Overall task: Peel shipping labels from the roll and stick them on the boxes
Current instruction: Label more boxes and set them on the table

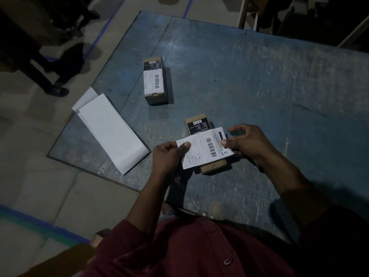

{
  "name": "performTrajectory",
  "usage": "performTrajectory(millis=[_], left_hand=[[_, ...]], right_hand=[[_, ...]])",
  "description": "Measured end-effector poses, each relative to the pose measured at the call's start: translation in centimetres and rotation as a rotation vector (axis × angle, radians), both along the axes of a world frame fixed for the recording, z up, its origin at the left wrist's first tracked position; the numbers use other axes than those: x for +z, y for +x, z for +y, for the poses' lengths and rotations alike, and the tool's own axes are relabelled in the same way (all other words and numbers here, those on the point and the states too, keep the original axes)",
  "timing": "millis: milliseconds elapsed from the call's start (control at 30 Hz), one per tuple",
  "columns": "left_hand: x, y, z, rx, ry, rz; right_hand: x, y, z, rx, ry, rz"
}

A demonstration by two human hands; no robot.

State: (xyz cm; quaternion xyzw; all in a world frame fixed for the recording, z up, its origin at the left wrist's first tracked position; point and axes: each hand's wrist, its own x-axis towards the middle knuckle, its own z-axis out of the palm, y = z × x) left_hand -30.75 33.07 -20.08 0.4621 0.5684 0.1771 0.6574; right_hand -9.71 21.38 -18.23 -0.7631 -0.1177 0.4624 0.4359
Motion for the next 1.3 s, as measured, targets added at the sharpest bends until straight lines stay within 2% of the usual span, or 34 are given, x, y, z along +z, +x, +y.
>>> performTrajectory(millis=[167, 433, 533, 600, 700, 767, 867, 1000, 1100, 1233, 1300], left_hand=[[0.0, -0.3, -0.1, -0.018, 0.097, 0.031], [-0.4, -0.7, -0.4, 0.043, 0.111, 0.067], [-0.3, -1.4, -0.3, 0.037, 0.179, 0.069], [0.1, -2.0, -0.3, 0.002, 0.297, 0.096], [1.0, -2.5, 0.2, -0.147, 0.738, 0.17], [1.6, -2.1, 0.6, -0.312, 1.058, 0.124], [1.0, -0.6, 0.4, -0.6, 1.315, 0.074], [-1.1, 0.1, 0.0, -0.997, 1.531, 0.248], [-1.8, -1.2, -1.1, -1.233, 1.587, 0.278], [-2.5, -2.0, -1.5, -1.331, 1.55, 0.308], [-2.1, -2.0, -1.7, -1.335, 1.514, 0.262]], right_hand=[[0.2, 0.3, 0.0, 0.009, 0.009, -0.034], [-1.0, 0.1, -0.4, 0.038, -0.052, -0.098], [-0.6, 0.4, -1.2, 0.014, -0.057, -0.135], [0.1, 0.2, -1.9, -0.042, -0.032, -0.135], [1.0, -0.7, -2.7, -0.087, -0.014, -0.109], [1.3, -1.4, -2.9, -0.073, -0.023, -0.085], [1.2, -2.4, -2.9, -0.026, -0.062, -0.069], [0.7, -2.8, -3.3, 0.03, -0.084, -0.059], [0.2, -2.5, -4.2, 0.041, -0.093, -0.051], [0.0, -2.3, -5.1, 0.058, -0.093, -0.042], [-0.1, -2.2, -5.3, 0.034, -0.077, -0.03]])
